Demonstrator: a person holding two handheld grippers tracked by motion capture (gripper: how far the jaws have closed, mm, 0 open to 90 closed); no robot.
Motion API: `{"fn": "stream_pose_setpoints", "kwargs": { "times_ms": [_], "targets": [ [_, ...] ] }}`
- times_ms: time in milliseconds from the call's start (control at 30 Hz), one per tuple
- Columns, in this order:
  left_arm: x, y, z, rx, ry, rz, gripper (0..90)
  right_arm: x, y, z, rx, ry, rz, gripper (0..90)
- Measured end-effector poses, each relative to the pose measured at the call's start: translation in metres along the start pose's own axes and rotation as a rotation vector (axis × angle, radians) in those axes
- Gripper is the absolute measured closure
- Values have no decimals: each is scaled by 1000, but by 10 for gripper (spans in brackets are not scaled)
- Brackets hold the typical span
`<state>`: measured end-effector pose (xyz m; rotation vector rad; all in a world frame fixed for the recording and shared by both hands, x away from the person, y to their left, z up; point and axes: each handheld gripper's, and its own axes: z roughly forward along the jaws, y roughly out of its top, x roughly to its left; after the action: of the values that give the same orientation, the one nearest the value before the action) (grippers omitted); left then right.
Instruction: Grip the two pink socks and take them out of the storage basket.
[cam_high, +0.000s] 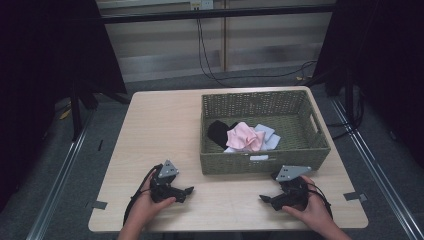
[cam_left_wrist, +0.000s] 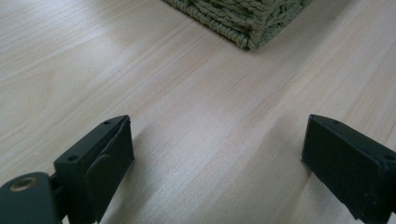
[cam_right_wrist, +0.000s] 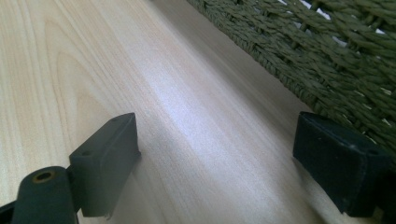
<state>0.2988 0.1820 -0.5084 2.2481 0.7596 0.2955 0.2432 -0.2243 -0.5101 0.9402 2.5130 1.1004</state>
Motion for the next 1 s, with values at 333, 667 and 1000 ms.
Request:
{"fn": "stream_pose_setpoints", "kwargs": {
  "times_ms": [333,667,1000],
  "targets": [
    [0,0,0,0,0,0,84,-5,12,-5,108,38,50,154],
    [0,0,0,0,0,0,85,-12,32,-20,223,70,33,166],
    [0,0,0,0,0,0,85,-14,62,-38,273,100,35,185]
  ]
}}
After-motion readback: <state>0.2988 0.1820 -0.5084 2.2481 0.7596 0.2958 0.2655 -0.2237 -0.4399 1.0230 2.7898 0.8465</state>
